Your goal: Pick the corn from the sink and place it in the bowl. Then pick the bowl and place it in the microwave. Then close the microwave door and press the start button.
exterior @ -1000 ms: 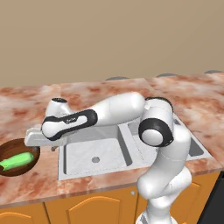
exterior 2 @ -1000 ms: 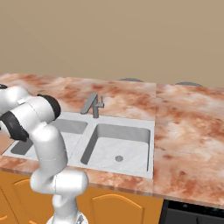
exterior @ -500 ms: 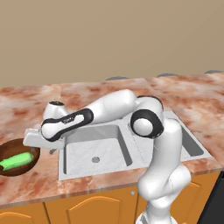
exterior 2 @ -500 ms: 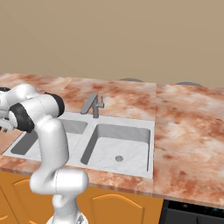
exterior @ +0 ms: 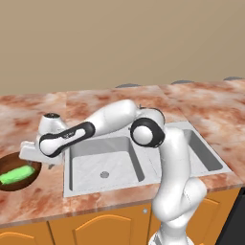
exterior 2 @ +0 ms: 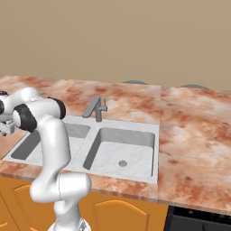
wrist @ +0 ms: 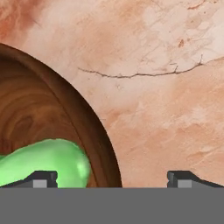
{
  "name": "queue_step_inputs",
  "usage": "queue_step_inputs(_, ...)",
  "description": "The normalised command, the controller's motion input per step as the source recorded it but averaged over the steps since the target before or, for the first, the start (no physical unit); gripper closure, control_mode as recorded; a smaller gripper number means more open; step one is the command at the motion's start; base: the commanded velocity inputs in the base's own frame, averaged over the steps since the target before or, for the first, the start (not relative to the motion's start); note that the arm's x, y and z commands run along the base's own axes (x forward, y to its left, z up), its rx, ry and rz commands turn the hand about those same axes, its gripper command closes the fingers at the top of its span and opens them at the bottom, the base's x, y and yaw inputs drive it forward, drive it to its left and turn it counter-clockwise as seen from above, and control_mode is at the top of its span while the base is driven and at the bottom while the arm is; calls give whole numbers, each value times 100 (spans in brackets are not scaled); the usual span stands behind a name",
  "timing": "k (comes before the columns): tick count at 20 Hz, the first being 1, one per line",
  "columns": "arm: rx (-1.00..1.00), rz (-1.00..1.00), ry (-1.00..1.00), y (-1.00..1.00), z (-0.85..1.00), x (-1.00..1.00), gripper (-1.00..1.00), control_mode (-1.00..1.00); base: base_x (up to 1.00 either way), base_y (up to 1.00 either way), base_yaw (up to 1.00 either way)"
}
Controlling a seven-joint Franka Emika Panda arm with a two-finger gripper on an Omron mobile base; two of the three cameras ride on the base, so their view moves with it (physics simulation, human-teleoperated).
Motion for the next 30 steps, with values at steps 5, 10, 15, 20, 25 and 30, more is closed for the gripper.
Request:
queue_step_inputs(5,-1,-4,0,5,-5,0,100,-100,0,0,0)
queue_step_inputs(10,0,0,0,0,-2,-8,100,-100,0,0,0)
queue_step_inputs(15,0,0,0,-11,-7,-6,100,-100,0,0,0)
queue_step_inputs(20,18,-5,0,-72,53,-28,100,-100,0,0,0)
queue_step_inputs(25,19,-3,0,-85,99,-38,100,-100,0,0,0)
queue_step_inputs(30,14,-8,0,-98,100,-53,100,-100,0,0,0)
